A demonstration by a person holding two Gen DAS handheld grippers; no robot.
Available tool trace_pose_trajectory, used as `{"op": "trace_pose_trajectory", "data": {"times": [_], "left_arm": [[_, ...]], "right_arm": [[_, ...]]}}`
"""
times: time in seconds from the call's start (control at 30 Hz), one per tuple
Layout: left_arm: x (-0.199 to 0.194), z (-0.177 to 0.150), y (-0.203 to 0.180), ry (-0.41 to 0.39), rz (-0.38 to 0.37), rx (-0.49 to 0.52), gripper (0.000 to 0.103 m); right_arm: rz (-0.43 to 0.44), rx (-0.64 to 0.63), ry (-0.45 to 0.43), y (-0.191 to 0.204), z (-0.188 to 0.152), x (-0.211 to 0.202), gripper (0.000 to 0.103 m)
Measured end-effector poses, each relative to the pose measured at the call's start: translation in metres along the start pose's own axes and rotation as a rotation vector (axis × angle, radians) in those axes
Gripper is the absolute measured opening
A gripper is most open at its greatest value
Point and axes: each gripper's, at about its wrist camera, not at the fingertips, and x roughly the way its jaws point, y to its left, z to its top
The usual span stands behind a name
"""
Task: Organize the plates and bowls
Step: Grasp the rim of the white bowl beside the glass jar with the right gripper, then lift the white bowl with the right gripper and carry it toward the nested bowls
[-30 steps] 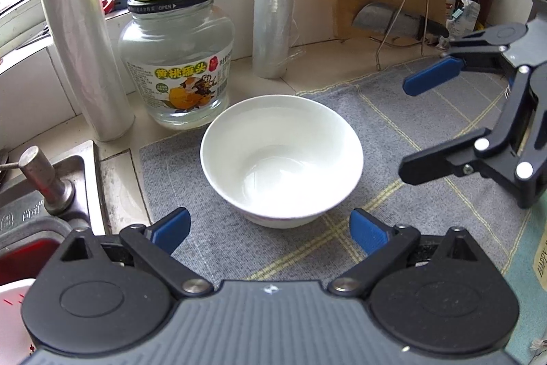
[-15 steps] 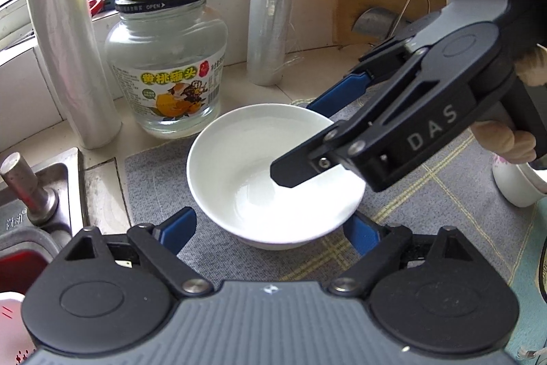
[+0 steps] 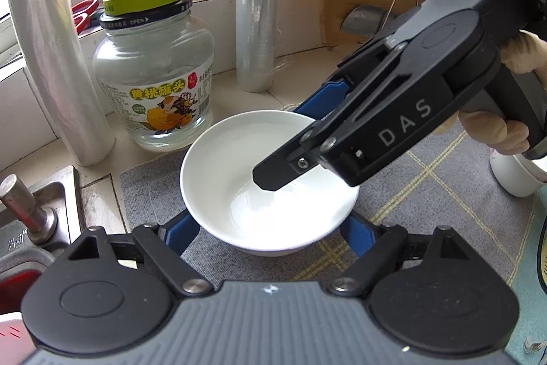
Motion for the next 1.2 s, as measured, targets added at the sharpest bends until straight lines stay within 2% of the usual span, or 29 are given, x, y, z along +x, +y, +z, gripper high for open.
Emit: {"op": "trace_pose_trajectory", "data": {"times": [0.33, 0.7, 1.2], "left_arm": [[0.004, 0.003, 0.003, 0.003, -0.010, 0.019, 0.091], [0.004, 0.003, 0.004, 0.019, -0.019, 0.034, 0.090], [-0.013, 0.007, -0.010, 0.018, -0.011, 0.058, 0.090]], "right_arm": [[-0.010, -0.001, -0.001, -0.001, 0.001, 0.002, 0.069], [-0.036, -0.031, 0.002, 0.008, 0.001, 0.001, 0.069], [-0.047, -0.039, -0.026, 0.018, -0.005, -0.022, 0.069]]}}
